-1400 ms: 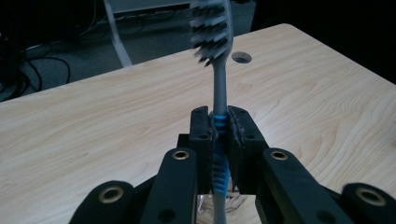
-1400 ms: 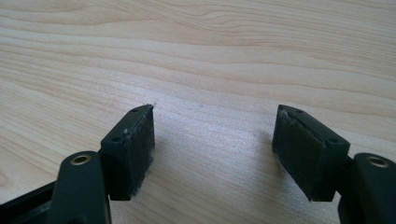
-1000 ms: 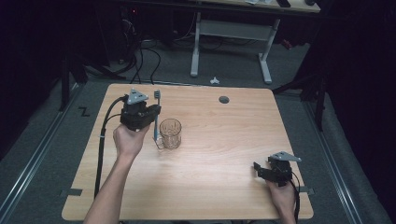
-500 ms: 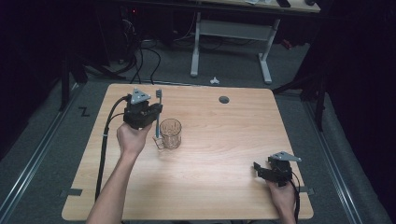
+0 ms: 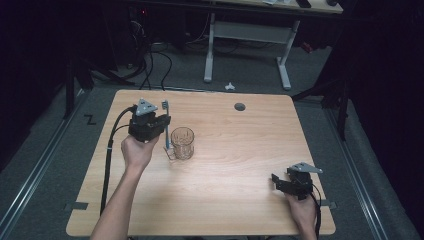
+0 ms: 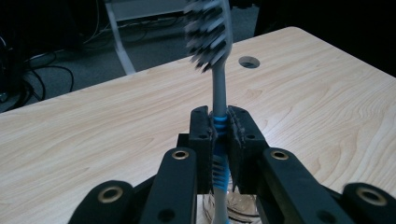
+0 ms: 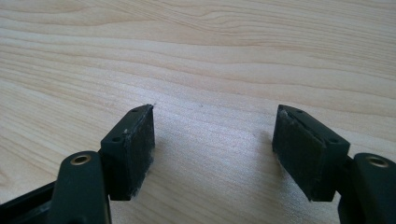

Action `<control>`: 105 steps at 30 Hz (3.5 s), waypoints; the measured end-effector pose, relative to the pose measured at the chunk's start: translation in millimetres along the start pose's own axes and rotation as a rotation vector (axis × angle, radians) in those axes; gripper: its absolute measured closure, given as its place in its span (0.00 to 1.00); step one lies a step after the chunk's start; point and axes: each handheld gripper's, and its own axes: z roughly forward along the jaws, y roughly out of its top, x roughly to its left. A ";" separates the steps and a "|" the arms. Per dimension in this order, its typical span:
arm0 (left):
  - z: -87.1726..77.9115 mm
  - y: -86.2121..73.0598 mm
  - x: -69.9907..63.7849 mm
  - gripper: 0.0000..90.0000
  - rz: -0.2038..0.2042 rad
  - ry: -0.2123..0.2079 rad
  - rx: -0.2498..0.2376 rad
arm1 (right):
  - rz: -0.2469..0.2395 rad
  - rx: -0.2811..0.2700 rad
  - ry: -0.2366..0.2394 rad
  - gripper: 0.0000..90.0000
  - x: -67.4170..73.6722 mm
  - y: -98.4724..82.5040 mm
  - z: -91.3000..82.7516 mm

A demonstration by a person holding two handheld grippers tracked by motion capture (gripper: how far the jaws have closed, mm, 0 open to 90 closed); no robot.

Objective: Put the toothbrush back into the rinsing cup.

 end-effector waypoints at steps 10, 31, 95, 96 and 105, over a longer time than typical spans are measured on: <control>-4.6 -8.7 0.4 0.90 -0.004 -0.005 0.009 | -0.004 -0.001 -0.004 0.33 0.7 0.1 0.3; -1.5 -22.8 -2.7 0.90 0.011 -0.001 0.032 | -0.004 0.000 -0.005 0.33 1.1 0.2 0.3; 13.2 -52.7 -13.9 0.90 0.056 0.032 0.076 | -0.008 0.000 -0.006 0.33 1.4 0.2 0.4; 13.7 -53.2 -13.5 0.90 0.052 0.032 0.078 | -0.008 0.000 -0.006 0.33 1.4 0.2 0.4; 16.7 -55.9 -12.3 0.90 0.055 0.029 0.097 | -0.008 0.000 -0.006 0.33 1.4 0.2 0.4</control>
